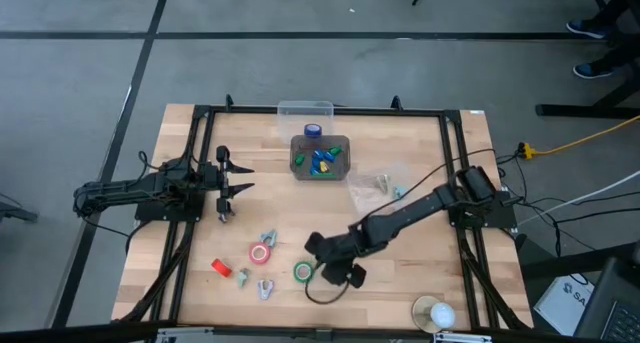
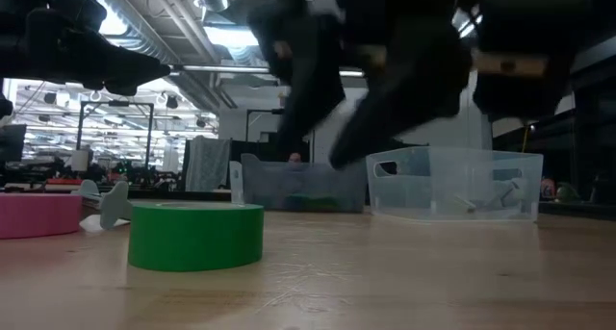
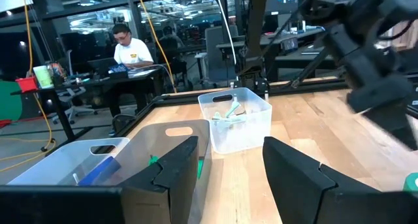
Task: Pick and place Stapler, Stapler remover, tape
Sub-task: Put the green tape into the top transparent bin
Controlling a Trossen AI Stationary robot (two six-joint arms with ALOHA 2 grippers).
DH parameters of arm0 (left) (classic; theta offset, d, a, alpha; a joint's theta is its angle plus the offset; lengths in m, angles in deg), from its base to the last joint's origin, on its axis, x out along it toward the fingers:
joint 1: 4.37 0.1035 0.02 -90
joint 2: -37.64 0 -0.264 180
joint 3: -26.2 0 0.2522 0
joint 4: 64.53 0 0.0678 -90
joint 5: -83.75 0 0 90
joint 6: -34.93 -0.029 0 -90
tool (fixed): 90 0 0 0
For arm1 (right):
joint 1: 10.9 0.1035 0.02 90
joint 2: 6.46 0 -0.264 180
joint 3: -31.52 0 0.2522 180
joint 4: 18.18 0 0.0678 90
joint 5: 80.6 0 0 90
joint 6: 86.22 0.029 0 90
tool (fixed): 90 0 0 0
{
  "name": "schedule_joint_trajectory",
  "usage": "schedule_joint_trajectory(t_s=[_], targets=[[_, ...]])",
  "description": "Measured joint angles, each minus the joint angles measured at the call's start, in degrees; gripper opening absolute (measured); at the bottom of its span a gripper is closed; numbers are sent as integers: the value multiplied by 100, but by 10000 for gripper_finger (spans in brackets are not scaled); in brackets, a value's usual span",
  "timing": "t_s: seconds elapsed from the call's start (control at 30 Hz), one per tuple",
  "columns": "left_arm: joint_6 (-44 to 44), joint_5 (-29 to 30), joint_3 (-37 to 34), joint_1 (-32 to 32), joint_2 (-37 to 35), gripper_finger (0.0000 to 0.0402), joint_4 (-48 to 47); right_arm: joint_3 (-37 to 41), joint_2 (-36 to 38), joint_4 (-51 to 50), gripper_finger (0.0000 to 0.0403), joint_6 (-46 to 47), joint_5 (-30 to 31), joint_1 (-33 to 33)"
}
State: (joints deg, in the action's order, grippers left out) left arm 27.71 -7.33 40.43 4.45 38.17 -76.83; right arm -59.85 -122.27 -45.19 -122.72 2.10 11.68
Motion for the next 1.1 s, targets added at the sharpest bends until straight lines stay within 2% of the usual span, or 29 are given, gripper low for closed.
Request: schedule_joint_trajectory(t_s=[0.2, 0.53, 0.7, 0.83, 1.1], targets=[[0, 0, 1, 0, -2, 169, 1, -72, 4, 256, 164, -165, 474, 183], [0, 0, 0, 2, -2, 169, 0, -330, -16, 289, 164, 149, 478, 183], [0, 0, 0, 2, -2, 169, -4, -700, -429, 268, 164, 388, 474, 185], [0, 0, 2, 2, -2, 169, -24, -1132, -868, -245, 164, 459, 474, 185], [0, 0, 0, 0, -4, 169, 2, -1627, -1248, -686, 156, 783, 259, 156]])
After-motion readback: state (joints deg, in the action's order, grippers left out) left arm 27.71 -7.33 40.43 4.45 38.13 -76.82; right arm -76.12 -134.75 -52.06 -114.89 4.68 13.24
